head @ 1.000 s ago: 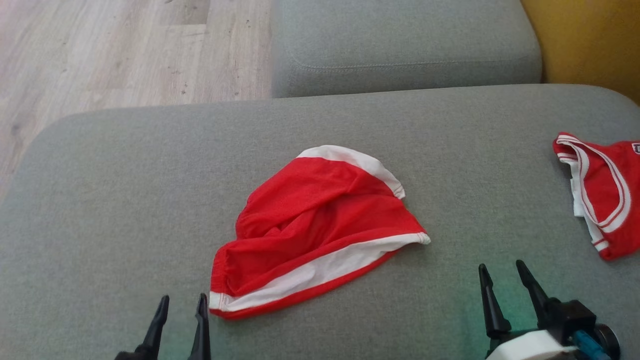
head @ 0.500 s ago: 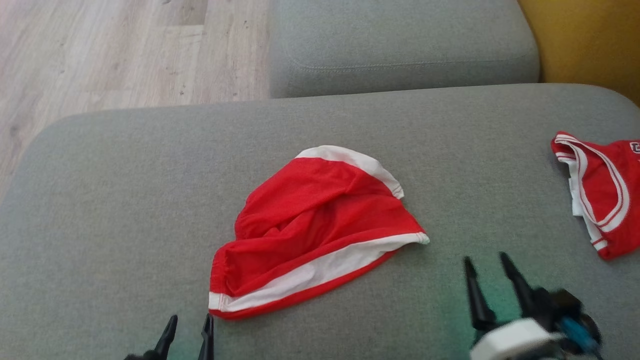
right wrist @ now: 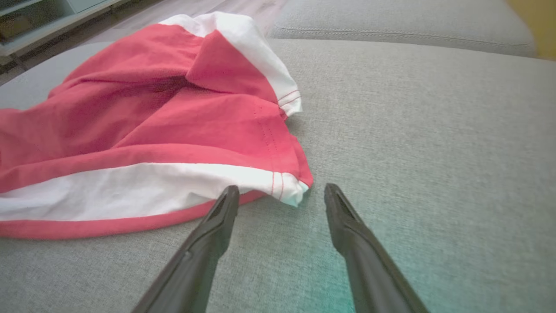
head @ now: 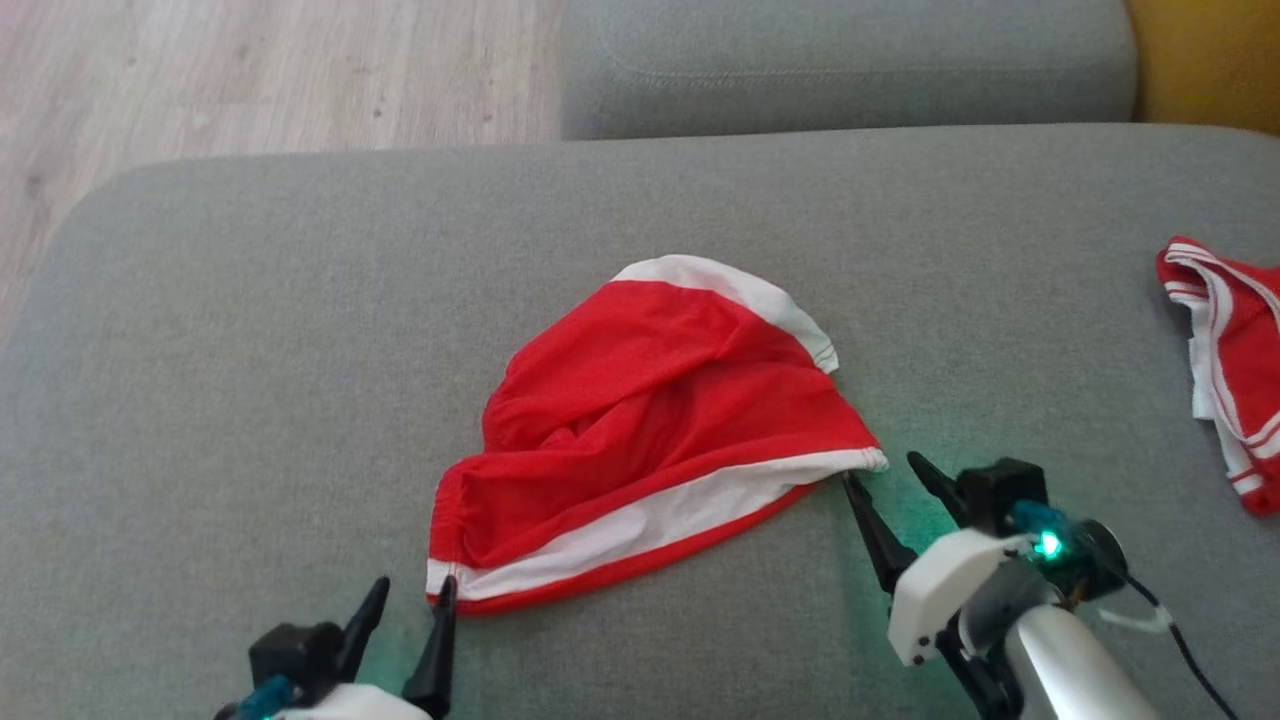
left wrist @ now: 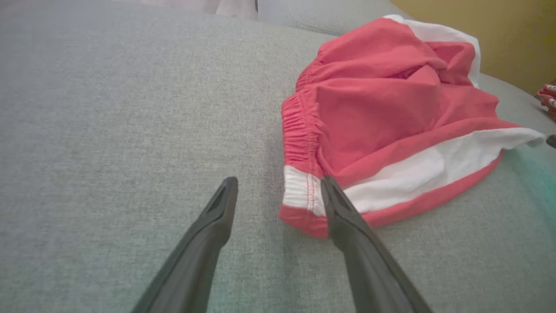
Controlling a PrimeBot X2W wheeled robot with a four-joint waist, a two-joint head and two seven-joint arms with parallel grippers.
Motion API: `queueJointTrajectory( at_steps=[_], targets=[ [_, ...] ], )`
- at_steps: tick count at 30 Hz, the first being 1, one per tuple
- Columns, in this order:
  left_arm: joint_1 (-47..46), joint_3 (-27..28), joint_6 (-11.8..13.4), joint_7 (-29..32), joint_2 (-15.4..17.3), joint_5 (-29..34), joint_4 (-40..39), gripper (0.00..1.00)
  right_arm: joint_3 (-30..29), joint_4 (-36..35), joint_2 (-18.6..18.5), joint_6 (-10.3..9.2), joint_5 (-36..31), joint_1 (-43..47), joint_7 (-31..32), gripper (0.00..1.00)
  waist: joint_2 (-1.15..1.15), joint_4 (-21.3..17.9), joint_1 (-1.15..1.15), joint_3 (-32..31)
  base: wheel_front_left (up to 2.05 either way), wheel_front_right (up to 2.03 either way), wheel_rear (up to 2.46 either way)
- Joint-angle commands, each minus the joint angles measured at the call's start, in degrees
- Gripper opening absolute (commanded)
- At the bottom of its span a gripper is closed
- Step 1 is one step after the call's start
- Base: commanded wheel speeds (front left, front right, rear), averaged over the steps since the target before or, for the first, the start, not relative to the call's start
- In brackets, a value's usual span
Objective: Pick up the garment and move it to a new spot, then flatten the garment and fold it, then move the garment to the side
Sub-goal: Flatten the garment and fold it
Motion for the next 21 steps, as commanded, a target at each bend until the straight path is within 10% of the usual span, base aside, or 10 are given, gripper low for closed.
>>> queueJointTrajectory(
  at_steps=[1,21],
  targets=[
    [-2.5,1.4,-0.3,0.0,0.1,-0.6,-1.3,1.0,1.7,-1.0,-0.1,-0.05,-0.6,-3.0,-0.5,1.0,0.0,0.3,-0.01,0.6,0.0,0.0,0.0],
    [-4.7,-1.7,-0.3,2.5,0.9,-7.7,-1.7,1.0,4.4,7.6,1.5,-0.05,-0.8,-8.8,-4.1,1.0,0.0,0.9,-0.01,3.0,0.0,0.0,0.0]
  ],
)
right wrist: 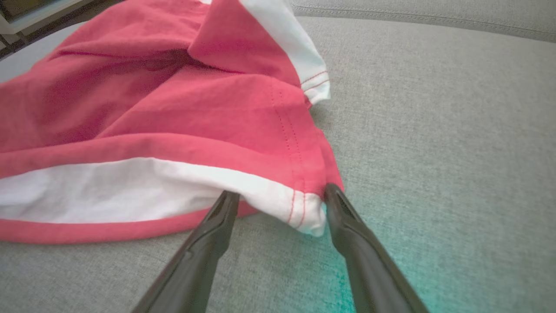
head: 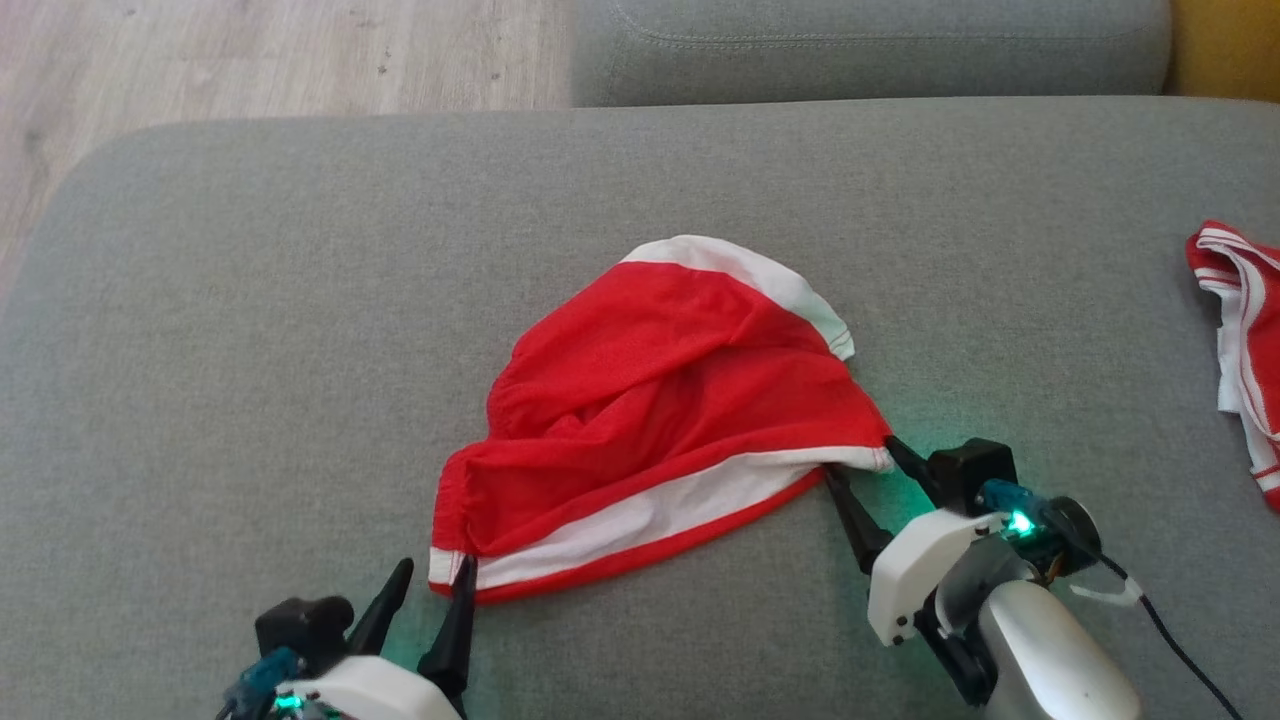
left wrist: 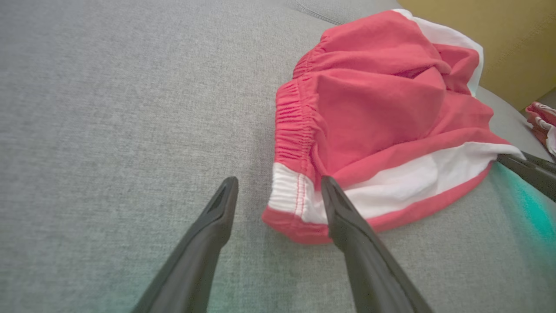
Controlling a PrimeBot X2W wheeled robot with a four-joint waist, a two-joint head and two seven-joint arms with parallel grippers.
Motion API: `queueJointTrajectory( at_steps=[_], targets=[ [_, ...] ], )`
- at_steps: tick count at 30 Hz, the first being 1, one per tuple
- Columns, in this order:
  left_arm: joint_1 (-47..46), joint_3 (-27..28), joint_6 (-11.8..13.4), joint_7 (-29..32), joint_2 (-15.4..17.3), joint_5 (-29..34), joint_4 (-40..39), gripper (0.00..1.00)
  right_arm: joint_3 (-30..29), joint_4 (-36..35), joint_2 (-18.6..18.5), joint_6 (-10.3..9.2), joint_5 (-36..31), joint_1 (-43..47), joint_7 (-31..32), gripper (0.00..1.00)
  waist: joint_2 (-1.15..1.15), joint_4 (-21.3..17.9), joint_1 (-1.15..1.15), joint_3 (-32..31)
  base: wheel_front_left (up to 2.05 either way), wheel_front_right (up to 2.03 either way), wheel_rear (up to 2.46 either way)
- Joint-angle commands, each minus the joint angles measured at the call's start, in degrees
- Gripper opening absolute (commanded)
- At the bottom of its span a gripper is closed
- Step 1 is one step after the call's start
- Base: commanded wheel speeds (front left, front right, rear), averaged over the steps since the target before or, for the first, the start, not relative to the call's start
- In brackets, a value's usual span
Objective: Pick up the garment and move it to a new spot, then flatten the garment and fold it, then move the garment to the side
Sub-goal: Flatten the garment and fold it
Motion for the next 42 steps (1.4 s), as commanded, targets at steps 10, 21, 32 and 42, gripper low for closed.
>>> queueJointTrajectory(
  at_steps=[10,21,32,42],
  targets=[
    [-2.6,-0.2,-0.3,1.5,1.4,-3.0,-1.4,1.0,2.6,0.5,0.7,-0.05,0.7,-3.3,-1.5,1.0,0.0,-0.3,0.0,0.0,0.0,0.0,0.0],
    [-4.4,-3.3,-0.3,0.7,3.2,-6.2,-1.2,0.0,3.6,3.8,0.9,-0.05,3.9,-4.1,-1.8,0.0,0.0,-1.0,0.0,-1.2,0.0,0.0,0.0],
    [0.0,-4.6,-0.3,6.0,9.4,-21.3,-24.9,0.0,3.5,-14.5,-4.9,-0.05,19.8,0.4,3.0,0.0,0.0,-4.4,0.0,-5.4,0.0,0.0,0.0],
    [-3.4,-2.2,0.8,14.1,12.6,-31.2,-51.6,0.0,-10.4,-52.6,-12.4,-0.05,36.2,8.9,19.5,0.0,0.0,-9.3,0.0,-5.9,0.0,0.0,0.0]
  ],
)
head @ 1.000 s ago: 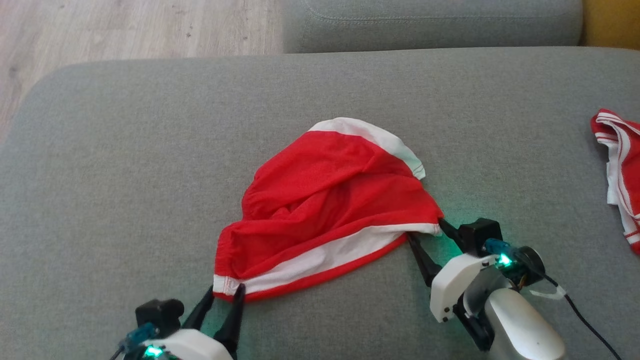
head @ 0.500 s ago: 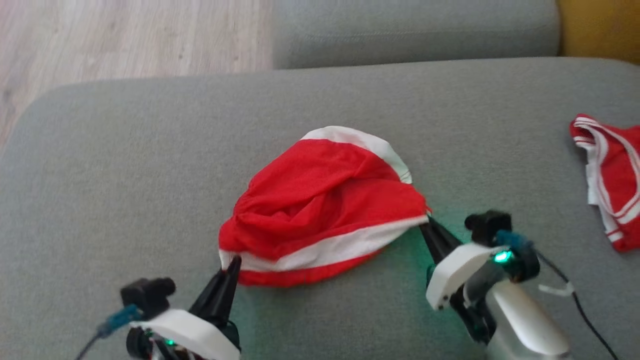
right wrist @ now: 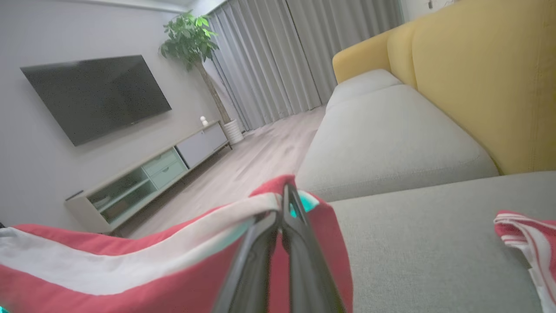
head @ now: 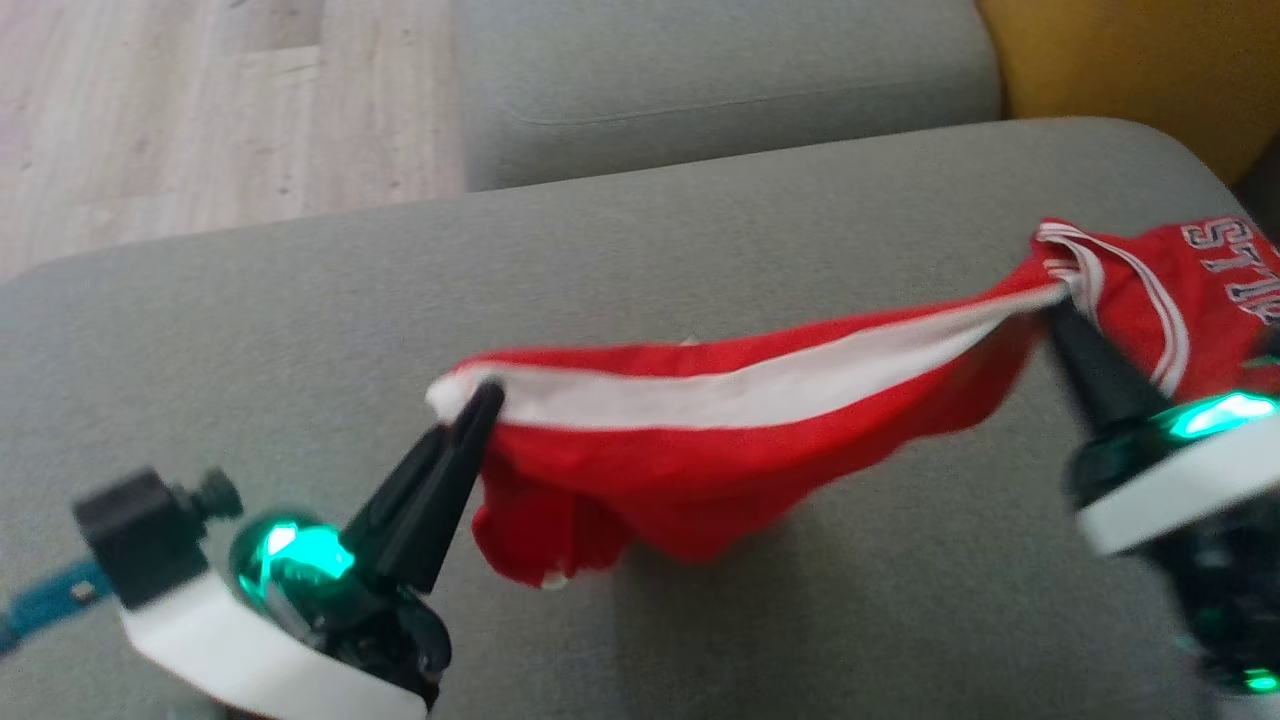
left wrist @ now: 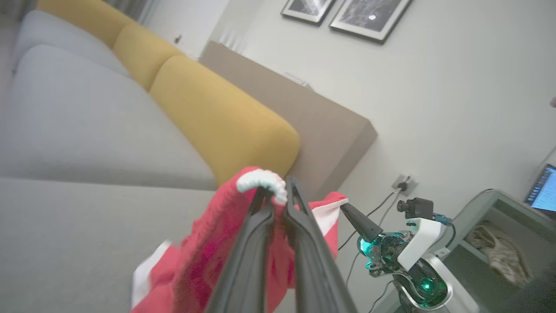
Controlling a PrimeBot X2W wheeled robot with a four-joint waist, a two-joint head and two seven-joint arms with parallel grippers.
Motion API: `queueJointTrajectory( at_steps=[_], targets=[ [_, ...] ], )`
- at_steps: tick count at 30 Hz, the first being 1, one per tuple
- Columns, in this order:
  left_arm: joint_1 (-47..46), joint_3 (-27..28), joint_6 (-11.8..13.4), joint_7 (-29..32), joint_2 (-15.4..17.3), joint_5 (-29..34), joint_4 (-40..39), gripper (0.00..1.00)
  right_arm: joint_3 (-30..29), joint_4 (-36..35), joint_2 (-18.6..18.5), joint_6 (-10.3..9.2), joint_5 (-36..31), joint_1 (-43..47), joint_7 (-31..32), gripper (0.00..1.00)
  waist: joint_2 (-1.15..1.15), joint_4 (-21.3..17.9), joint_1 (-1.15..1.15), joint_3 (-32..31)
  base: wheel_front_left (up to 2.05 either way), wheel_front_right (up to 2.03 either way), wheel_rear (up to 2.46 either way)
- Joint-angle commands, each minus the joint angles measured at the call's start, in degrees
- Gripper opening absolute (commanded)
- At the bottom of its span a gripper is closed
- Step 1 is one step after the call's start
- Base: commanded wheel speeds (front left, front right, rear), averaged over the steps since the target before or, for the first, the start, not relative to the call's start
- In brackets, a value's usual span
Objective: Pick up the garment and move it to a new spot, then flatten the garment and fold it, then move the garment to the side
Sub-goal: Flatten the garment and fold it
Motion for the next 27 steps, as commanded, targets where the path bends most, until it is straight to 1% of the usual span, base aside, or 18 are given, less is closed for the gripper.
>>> queueJointTrajectory(
  at_steps=[1,4,6,8,9,10,12,14,17,20,23,25,27],
  targets=[
    [-5.9,2.2,0.7,1.6,0.9,-1.2,-5.9,0.0,-2.4,-7.5,-0.8,-0.05,2.2,-1.6,2.3,0.0,0.0,-1.6,0.01,0.5,0.0,0.0,0.0],
    [-9.6,2.0,2.5,4.3,0.9,-2.3,-11.2,0.0,-7.1,-15.4,0.8,-0.05,4.7,-2.7,6.2,0.0,0.0,-3.3,0.01,1.7,0.0,0.0,0.0],
    [-12.5,2.0,4.0,6.2,0.9,-2.6,-13.3,0.0,-9.4,-18.9,2.2,-0.05,5.7,-4.3,8.6,0.0,0.0,-4.2,0.01,2.9,0.0,0.0,0.0],
    [-16.0,2.6,5.4,7.8,0.8,-3.1,-14.0,0.0,-11.9,-20.4,3.3,-0.05,5.4,-6.7,10.5,0.0,0.0,-4.9,0.01,4.5,0.0,0.0,0.0],
    [-16.0,2.6,5.4,7.8,0.8,-3.1,-14.0,0.0,-11.9,-20.4,3.3,-0.05,5.4,-6.7,10.5,0.0,0.0,-4.9,0.01,4.5,0.0,0.0,0.0],
    [-18.1,3.3,6.1,8.4,1.2,-2.3,-13.9,0.0,-13.2,-20.5,3.7,-0.05,4.6,-8.3,11.1,0.0,0.0,-5.1,0.01,5.5,0.0,0.0,0.0],
    [-23.0,4.4,7.1,9.5,1.8,0.1,-12.4,0.0,-15.4,-19.4,5.7,-0.05,3.6,-12.0,12.0,0.0,0.0,-5.3,0.01,7.9,0.0,0.0,0.0],
    [-27.9,4.7,8.4,10.3,0.8,0.4,-9.8,0.0,-16.0,-17.4,7.1,-0.05,2.0,-16.2,13.2,0.0,0.0,-5.3,0.01,10.6,0.0,0.0,0.0],
    [-36.4,4.9,9.0,11.1,1.1,4.4,-3.5,0.0,-15.5,-13.2,9.0,-0.05,-0.9,-23.4,14.2,0.0,0.0,-5.0,0.01,15.0,0.0,0.0,0.0],
    [-44.9,4.2,8.2,10.4,0.8,8.2,5.5,0.0,-15.1,-6.6,11.4,-0.05,-3.4,-32.0,12.7,0.0,0.0,-4.8,0.01,19.2,0.0,0.0,0.0],
    [-53.8,3.7,6.6,6.5,-0.5,12.8,16.4,0.0,-14.1,1.3,12.4,-0.05,-6.9,-41.1,9.1,0.0,0.0,-4.3,0.01,22.4,0.0,0.0,0.0],
    [-60.3,3.7,6.1,2.3,-2.1,16.0,23.3,0.0,-13.7,6.4,12.6,-0.05,-9.0,-47.8,5.6,0.0,0.0,-4.0,0.01,24.7,0.0,0.0,0.0],
    [-66.3,3.7,4.8,-3.2,-3.9,18.6,29.9,0.0,-13.6,12.0,12.7,-0.05,-9.8,-53.7,0.8,0.0,0.0,-3.7,0.01,26.2,0.0,0.0,0.0]
  ],
)
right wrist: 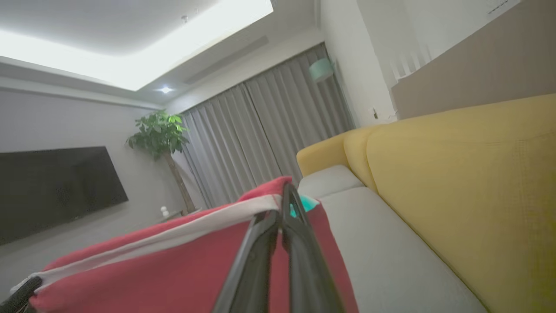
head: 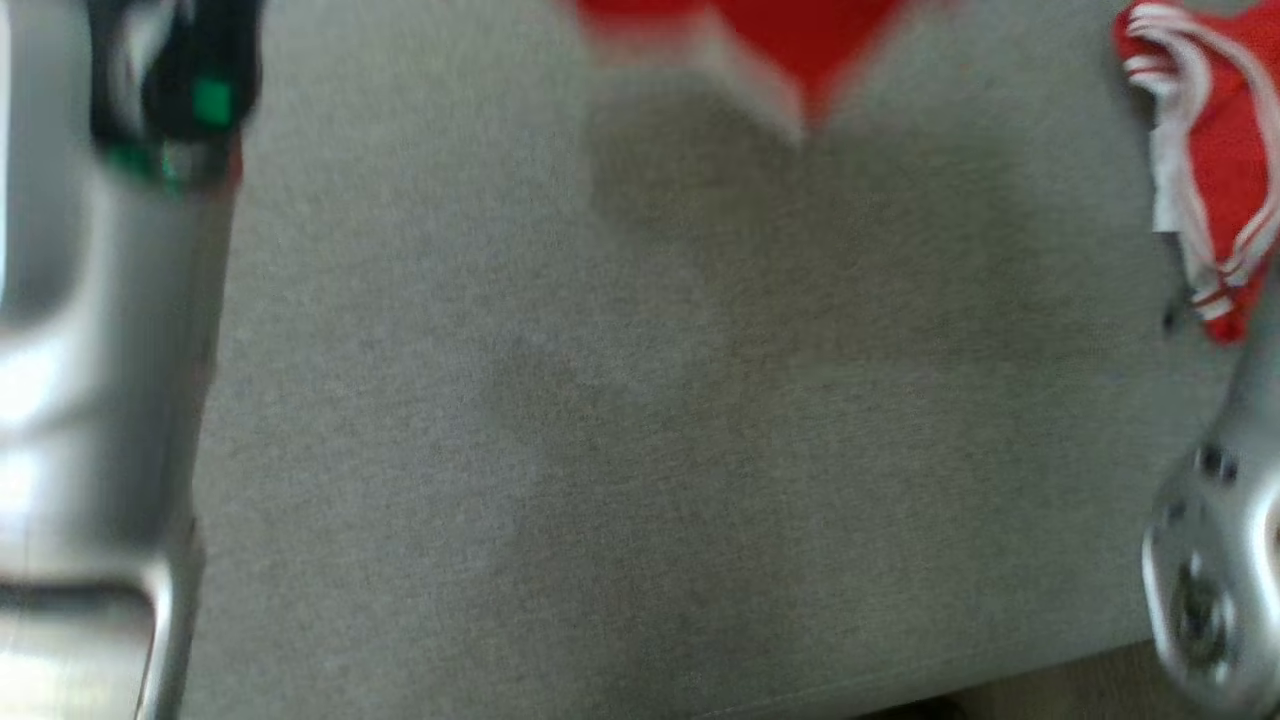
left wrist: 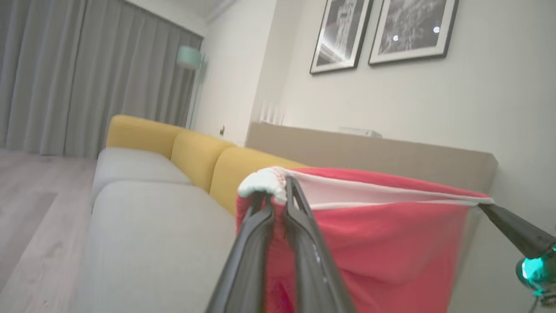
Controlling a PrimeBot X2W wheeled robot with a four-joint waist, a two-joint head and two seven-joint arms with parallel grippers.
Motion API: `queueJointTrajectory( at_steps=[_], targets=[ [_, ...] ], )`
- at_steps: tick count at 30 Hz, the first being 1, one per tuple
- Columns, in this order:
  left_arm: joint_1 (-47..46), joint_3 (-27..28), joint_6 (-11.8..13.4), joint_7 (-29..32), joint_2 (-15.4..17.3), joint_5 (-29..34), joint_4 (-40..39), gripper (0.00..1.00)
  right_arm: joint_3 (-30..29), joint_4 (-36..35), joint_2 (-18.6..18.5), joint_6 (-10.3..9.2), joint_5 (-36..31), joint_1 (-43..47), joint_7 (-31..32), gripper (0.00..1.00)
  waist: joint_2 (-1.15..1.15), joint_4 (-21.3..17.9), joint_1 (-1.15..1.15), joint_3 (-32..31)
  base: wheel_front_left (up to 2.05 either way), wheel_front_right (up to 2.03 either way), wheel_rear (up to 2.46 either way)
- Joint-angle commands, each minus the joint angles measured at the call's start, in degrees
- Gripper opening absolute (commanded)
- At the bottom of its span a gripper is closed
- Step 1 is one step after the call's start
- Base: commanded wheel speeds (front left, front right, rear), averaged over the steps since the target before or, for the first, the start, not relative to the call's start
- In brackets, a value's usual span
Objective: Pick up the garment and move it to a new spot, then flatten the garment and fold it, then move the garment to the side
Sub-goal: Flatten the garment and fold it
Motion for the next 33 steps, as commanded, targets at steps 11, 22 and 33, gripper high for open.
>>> queueJointTrajectory(
  at_steps=[11,22,33],
  targets=[
    [-2.0,-1.1,-3.9,-18.8,-2.3,4.5,23.1,0.0,12.9,17.6,0.9,-0.05,-0.4,-0.9,-17.3,0.0,0.0,0.6,-0.03,3.0,0.0,0.0,0.0],
    [31.5,-4.6,-4.9,-28.3,-2.3,0.8,19.4,0.0,20.8,9.4,-10.1,-0.05,-5.9,32.0,-21.2,0.0,0.0,1.6,-0.03,-5.7,0.0,0.0,0.0],
    [58.2,-7.3,-2.6,-28.9,-4.3,6.9,8.0,0.0,11.8,-3.0,-12.7,-0.05,-9.3,59.3,-14.2,0.0,0.0,5.1,-0.03,-15.7,0.0,0.0,0.0]
  ],
)
